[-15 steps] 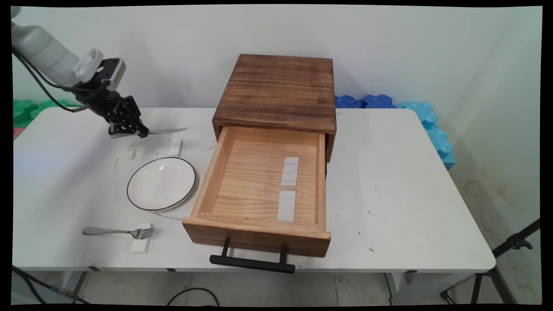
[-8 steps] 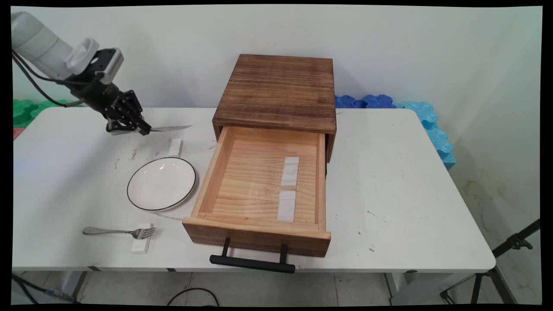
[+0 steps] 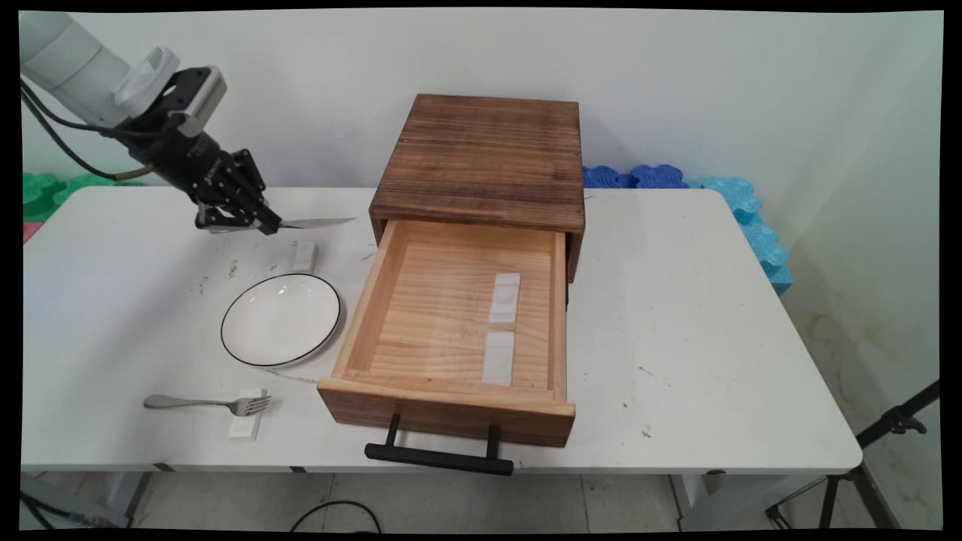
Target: Place the picked object into the drawer
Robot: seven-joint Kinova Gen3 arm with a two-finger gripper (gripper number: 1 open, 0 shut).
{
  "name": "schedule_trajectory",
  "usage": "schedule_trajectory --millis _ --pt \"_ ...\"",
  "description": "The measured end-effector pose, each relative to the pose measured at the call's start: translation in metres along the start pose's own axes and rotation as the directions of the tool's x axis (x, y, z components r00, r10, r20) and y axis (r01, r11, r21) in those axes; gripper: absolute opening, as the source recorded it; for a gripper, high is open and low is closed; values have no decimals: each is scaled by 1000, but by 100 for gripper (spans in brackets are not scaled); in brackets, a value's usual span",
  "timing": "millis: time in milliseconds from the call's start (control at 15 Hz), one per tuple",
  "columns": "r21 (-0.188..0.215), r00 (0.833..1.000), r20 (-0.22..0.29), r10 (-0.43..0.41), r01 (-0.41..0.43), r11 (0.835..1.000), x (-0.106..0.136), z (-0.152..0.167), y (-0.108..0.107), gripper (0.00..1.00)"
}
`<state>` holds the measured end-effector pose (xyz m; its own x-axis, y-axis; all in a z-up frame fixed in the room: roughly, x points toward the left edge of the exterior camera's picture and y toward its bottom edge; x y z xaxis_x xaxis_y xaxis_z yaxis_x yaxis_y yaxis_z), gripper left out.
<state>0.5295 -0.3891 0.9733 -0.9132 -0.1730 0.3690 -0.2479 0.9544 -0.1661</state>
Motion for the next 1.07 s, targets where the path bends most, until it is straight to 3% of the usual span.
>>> schedule_trajectory --millis 1067 --pt "-16 996 -50 72 -73 997 100 31 7 0"
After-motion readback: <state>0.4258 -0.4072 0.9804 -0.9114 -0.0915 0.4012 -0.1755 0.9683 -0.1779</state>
